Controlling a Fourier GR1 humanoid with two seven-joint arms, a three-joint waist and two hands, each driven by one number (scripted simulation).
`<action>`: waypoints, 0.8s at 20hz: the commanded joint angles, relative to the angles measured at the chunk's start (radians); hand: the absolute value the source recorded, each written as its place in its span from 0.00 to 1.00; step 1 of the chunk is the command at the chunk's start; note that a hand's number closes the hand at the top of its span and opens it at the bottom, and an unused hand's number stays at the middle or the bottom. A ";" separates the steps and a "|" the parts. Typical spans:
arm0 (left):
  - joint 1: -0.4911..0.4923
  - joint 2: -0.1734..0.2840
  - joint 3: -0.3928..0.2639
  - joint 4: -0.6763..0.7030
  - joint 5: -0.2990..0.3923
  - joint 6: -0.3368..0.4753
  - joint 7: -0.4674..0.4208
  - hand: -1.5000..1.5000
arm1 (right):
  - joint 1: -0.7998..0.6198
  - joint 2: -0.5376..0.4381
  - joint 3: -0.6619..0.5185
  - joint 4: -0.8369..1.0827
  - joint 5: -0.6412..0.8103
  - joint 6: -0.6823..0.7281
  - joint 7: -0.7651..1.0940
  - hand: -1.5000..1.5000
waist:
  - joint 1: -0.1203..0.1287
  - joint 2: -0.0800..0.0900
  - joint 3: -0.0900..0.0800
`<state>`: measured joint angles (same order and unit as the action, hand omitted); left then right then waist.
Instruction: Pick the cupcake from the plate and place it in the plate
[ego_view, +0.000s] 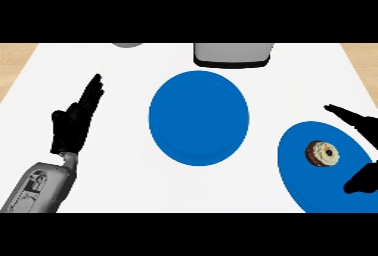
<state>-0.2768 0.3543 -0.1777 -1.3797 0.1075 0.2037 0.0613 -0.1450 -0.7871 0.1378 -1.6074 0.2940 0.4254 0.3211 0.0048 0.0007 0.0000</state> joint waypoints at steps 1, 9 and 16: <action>-0.029 -0.016 0.016 0.023 -0.029 -0.013 0.007 0.50 | -0.079 0.080 0.066 0.145 0.131 -0.009 -0.037 0.00 | 0.004 0.002 0.000; 0.015 -0.076 0.053 0.005 -0.074 -0.042 -0.003 0.50 | -0.038 0.133 0.016 0.274 0.261 -0.011 -0.180 0.00 | -0.004 0.000 0.000; 0.033 -0.071 0.118 -0.065 -0.098 -0.092 0.059 0.50 | -0.081 0.212 -0.026 0.368 0.346 0.011 -0.203 0.00 | -0.003 -0.001 0.000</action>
<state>-0.2562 0.2905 -0.0876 -1.4219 0.0294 0.1277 0.1040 -0.2255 -0.6112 0.1282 -1.2929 0.5837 0.4461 0.1542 0.0023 0.0002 0.0001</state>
